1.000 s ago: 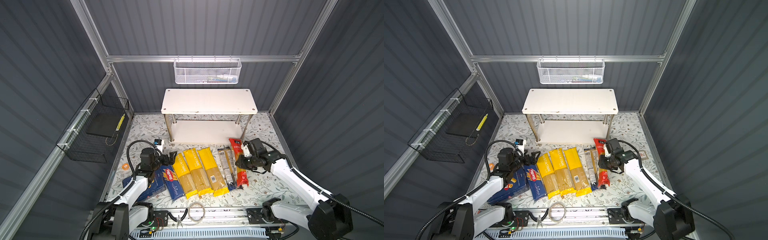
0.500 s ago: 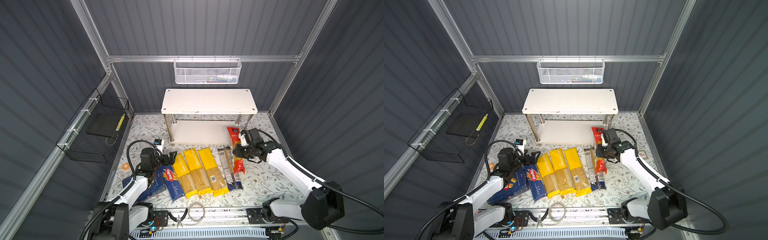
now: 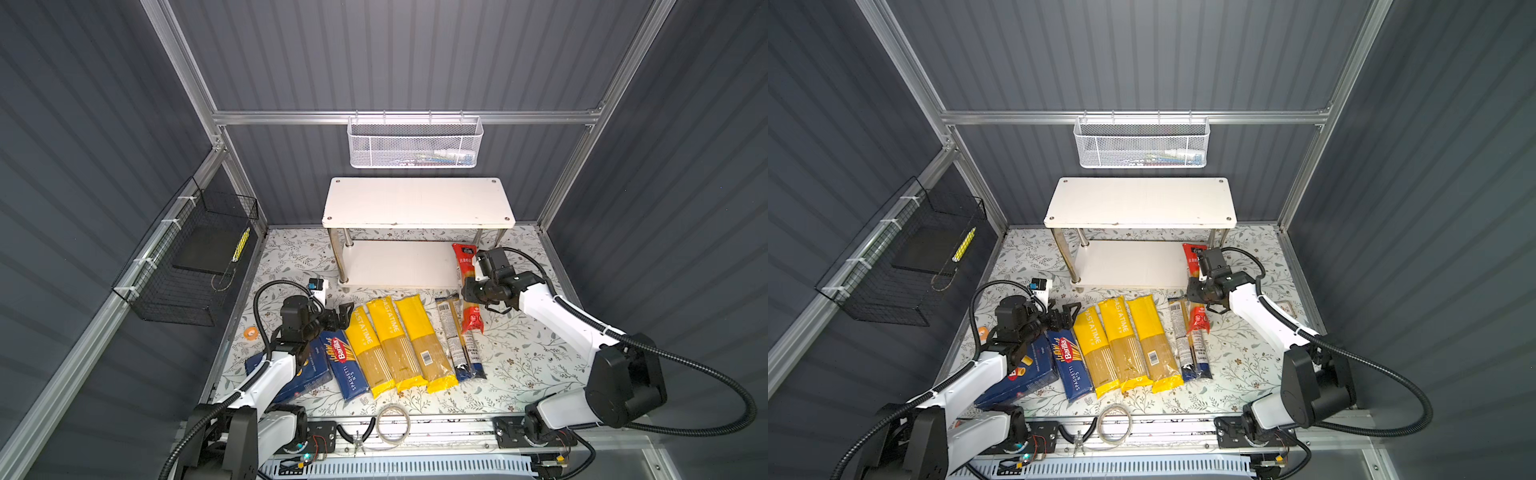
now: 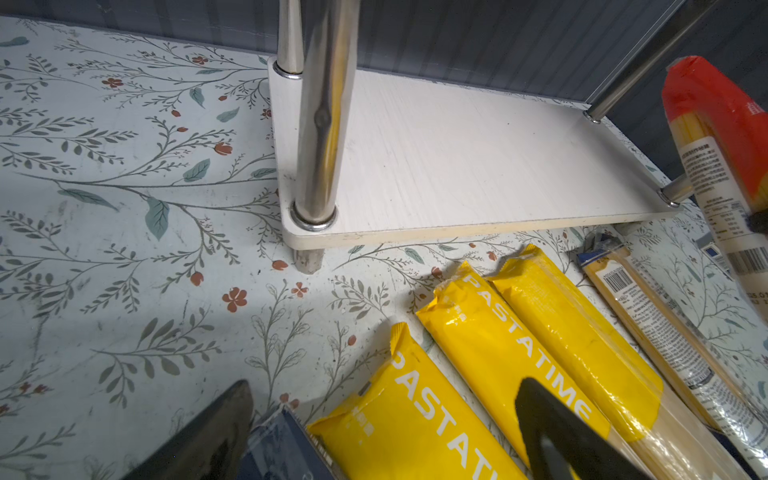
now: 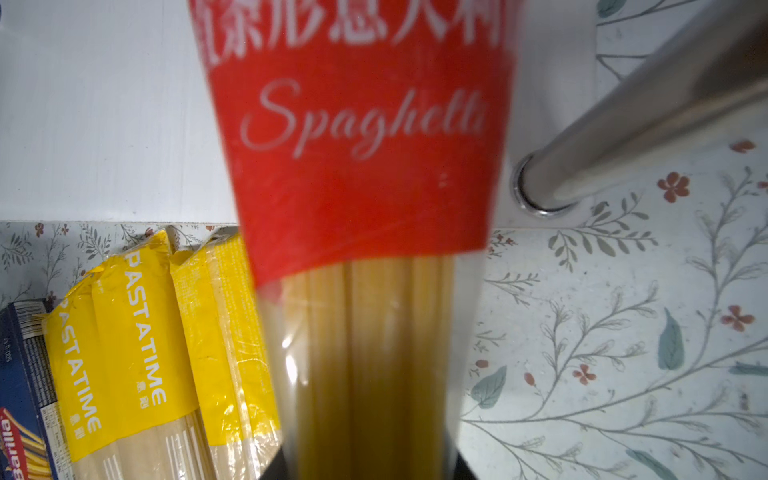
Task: Place and organize the pasta boxes and bags onto the shelf
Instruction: 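Lift the red spaghetti bag upright with the right gripper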
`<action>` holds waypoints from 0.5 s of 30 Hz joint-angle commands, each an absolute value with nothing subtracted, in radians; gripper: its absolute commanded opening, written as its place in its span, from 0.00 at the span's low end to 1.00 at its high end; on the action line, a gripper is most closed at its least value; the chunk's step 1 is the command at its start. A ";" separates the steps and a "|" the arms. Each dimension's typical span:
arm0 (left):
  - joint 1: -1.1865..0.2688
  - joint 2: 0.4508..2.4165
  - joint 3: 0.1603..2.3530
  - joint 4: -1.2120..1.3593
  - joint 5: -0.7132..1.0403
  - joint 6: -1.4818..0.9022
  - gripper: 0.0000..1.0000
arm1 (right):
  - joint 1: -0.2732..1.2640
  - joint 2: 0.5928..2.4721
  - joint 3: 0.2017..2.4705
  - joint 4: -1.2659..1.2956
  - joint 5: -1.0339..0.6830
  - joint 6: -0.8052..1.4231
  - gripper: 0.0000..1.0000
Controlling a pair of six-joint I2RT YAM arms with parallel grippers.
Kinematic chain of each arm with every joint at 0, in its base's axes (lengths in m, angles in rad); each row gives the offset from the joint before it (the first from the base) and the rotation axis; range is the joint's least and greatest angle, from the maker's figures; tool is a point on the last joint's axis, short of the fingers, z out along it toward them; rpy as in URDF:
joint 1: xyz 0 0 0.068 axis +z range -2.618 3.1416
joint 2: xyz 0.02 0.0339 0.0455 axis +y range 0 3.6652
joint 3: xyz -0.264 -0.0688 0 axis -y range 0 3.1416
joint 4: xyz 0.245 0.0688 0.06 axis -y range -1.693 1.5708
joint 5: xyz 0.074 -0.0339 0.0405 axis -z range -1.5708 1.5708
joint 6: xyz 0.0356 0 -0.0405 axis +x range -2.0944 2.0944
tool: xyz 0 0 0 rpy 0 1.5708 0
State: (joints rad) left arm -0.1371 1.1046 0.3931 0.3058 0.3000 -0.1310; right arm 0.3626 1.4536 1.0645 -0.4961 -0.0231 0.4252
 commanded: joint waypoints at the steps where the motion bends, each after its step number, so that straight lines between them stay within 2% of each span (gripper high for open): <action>1: -0.143 1.109 0.423 0.293 0.308 -0.112 0.99 | 0.365 1.437 1.122 -0.394 0.011 0.410 0.22; 8: -0.143 1.109 0.423 0.293 0.307 -0.112 0.99 | 0.365 1.437 1.122 -0.394 0.015 0.409 0.21; 15: -0.143 1.108 0.422 0.293 0.307 -0.112 1.00 | 0.379 1.353 1.085 -0.460 0.005 0.401 0.20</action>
State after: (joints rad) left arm -0.1371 1.1046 0.3931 0.3058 0.3004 -0.1310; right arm 0.3660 1.4368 1.0641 -0.5034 -0.0006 0.4183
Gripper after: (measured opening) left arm 0.995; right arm 0.270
